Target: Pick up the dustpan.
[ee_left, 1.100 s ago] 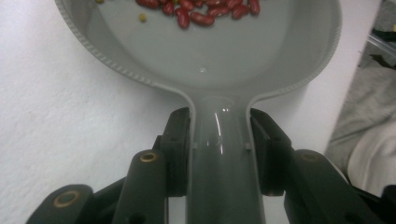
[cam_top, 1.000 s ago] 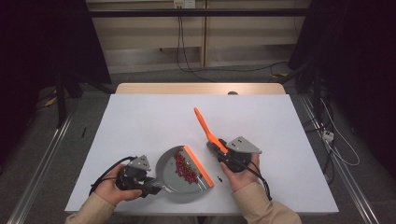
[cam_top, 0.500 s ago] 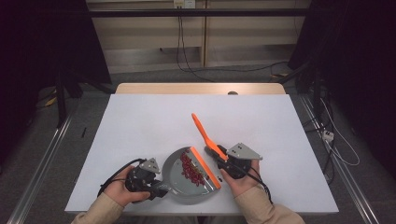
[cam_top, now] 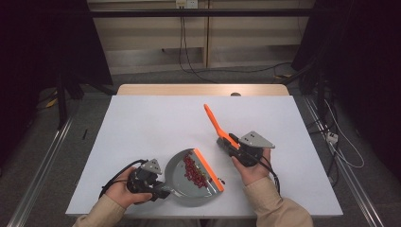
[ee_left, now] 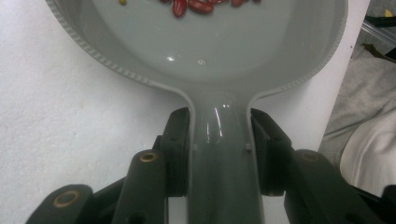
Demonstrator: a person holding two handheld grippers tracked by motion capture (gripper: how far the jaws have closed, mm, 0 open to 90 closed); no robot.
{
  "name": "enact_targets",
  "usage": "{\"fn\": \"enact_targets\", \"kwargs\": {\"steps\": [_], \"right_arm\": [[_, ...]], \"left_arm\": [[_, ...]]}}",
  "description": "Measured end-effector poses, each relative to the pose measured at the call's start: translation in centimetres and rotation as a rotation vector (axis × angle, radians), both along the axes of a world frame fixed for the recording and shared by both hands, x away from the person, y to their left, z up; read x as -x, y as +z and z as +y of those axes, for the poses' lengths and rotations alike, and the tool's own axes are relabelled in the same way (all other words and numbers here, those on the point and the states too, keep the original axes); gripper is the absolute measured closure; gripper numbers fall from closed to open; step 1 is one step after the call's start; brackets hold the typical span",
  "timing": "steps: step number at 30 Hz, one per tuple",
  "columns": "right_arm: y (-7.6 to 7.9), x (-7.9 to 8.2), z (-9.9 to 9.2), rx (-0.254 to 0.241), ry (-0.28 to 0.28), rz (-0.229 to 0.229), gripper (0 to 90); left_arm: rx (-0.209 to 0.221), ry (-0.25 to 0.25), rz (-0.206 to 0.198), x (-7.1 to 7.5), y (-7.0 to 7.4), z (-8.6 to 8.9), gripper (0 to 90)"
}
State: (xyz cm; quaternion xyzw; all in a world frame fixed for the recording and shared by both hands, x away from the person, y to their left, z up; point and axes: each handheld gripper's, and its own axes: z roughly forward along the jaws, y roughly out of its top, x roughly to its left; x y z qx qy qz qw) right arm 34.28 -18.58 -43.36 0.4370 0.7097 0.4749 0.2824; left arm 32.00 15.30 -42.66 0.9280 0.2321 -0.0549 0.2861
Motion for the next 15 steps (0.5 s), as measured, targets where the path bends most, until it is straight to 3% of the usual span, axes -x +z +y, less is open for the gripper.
{"fn": "enact_targets", "kwargs": {"steps": [2,5,7,8,9,10,12,15], "right_arm": [[-0.3,0.3,0.0,0.043,0.009,0.014,70.1],[0.1,0.0,0.0,0.056,0.034,0.091,63.6],[0.4,-0.5,0.0,0.111,0.046,0.167,62.2],[0.4,-0.8,0.0,0.126,0.050,0.199,62.4],[0.3,-1.0,0.0,0.150,0.062,0.251,70.6],[0.1,-1.1,0.0,0.154,0.074,0.272,71.3],[0.2,-1.2,0.0,0.129,0.071,0.291,71.6],[0.2,-1.1,-0.5,0.087,0.053,0.270,71.7]], "left_arm": [[0.000,-0.006,0.004,-0.1,0.0,0.1,62.5],[-0.010,-0.015,-0.001,-0.1,0.0,0.1,62.5],[-0.002,-0.004,0.002,-0.1,0.0,0.1,62.5],[0.000,-0.004,0.002,-0.1,-0.1,0.1,62.5],[0.000,-0.004,0.003,-0.1,-0.1,0.1,62.5],[0.000,-0.004,0.003,-0.1,-0.1,0.1,62.5],[0.000,-0.005,0.004,-0.1,-0.1,0.1,62.5],[-0.004,-0.006,0.002,-0.1,-0.1,0.1,62.5]]}}
